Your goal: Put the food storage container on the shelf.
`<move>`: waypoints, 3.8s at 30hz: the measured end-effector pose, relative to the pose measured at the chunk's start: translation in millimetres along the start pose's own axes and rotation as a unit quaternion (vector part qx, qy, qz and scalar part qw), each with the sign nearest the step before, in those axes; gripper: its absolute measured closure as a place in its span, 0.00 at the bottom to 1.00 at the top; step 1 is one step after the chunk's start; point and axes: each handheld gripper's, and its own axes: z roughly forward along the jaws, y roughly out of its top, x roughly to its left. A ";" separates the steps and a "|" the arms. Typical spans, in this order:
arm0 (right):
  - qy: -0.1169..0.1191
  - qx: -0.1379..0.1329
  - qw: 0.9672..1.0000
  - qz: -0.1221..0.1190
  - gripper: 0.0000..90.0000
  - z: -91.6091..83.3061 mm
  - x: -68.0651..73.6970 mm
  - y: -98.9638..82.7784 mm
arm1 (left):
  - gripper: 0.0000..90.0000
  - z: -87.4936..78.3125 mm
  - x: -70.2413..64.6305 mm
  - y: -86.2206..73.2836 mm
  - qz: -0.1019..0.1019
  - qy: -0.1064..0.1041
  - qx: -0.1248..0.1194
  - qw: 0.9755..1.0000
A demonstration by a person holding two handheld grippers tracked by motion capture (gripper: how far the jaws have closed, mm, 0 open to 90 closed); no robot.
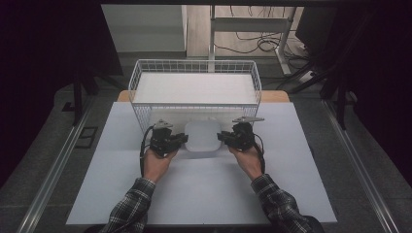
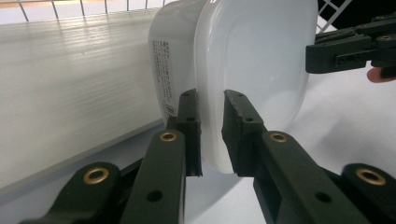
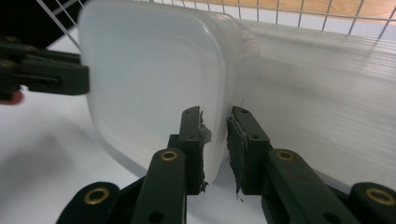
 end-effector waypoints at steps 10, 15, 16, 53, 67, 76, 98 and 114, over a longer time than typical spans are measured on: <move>0.001 -0.008 1.000 -0.010 0.75 11.2 -2.7 4.2 | 0.88 4.9 5.6 0.2 0.024 0.019 -0.028 0.999; 0.001 -0.030 1.000 -0.002 0.73 13.6 -7.6 6.3 | 0.82 7.4 10.6 2.7 0.021 0.021 -0.035 0.999; -0.004 -0.030 1.000 -0.006 0.73 13.9 -6.7 7.2 | 0.81 8.0 11.2 2.8 0.020 0.023 -0.040 0.999; 0.001 -0.055 0.996 -0.070 0.99 -11.0 16.5 5.4 | 0.14 -24.0 -14.5 -25.9 0.061 -0.005 -0.058 0.996; 0.035 -0.035 0.992 -0.114 0.98 -12.1 37.0 -3.2 | 0.05 -47.3 -28.5 -62.2 0.097 0.013 -0.043 0.994; 0.041 -0.012 0.991 -0.130 0.98 2.7 45.1 -9.6 | 0.04 -59.8 -35.0 -85.8 0.126 0.021 -0.035 0.991; 0.030 0.024 0.994 -0.107 0.99 48.9 34.4 -15.3 | 0.03 -74.0 -41.7 -106.5 0.133 0.025 -0.030 0.990; 0.009 0.023 0.994 -0.107 0.99 62.5 26.4 -0.3 | 0.04 -71.4 -41.4 -107.3 0.133 0.020 -0.024 0.991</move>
